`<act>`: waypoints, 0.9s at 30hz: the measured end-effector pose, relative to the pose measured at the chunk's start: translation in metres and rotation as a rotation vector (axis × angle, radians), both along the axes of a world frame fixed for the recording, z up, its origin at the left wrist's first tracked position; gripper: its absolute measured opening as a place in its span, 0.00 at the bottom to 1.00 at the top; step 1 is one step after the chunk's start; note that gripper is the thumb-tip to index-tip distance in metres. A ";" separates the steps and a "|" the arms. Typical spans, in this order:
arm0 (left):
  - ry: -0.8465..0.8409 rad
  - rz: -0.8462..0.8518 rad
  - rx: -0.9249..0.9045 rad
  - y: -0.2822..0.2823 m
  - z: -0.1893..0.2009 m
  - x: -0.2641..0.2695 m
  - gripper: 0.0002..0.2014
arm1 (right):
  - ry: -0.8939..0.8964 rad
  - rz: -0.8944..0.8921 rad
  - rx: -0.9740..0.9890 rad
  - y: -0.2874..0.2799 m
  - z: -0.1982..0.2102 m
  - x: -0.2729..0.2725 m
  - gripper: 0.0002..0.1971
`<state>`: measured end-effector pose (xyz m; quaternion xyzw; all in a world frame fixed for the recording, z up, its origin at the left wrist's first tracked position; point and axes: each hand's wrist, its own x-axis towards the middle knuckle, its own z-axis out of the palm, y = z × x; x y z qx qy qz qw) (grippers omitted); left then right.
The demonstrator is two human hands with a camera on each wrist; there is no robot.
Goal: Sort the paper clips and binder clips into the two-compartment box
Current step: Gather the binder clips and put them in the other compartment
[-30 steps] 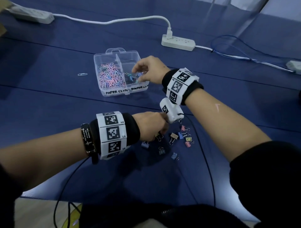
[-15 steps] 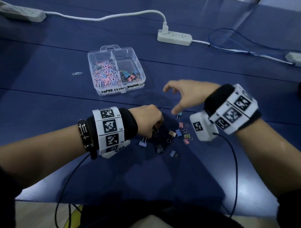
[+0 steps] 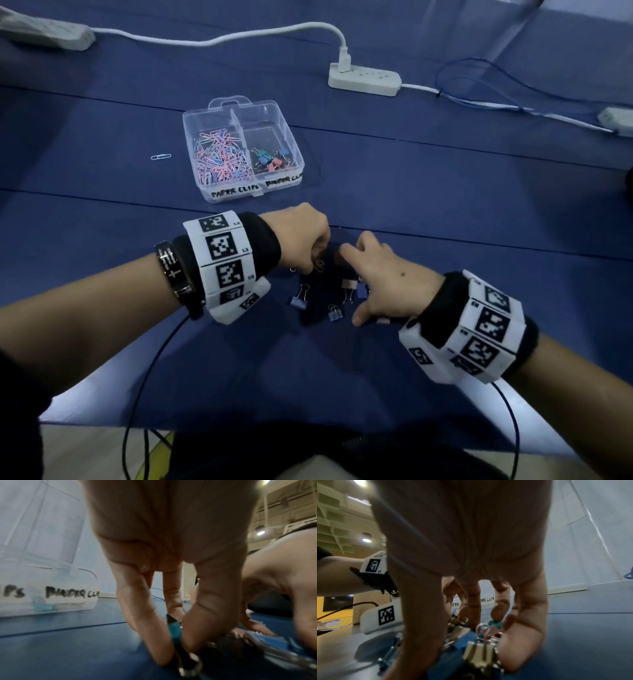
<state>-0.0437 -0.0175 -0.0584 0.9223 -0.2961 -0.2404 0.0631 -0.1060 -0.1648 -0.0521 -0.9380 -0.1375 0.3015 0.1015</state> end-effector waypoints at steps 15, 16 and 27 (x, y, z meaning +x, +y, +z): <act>-0.138 0.253 -0.209 0.018 0.027 0.033 0.05 | -0.012 0.003 0.159 -0.001 -0.007 0.019 0.06; -0.190 0.314 -0.266 0.022 0.031 0.041 0.04 | -0.015 -0.004 0.157 -0.002 -0.007 0.019 0.05; -0.338 0.303 -0.241 0.029 0.022 0.065 0.08 | -0.034 -0.027 0.133 -0.003 -0.008 0.021 0.15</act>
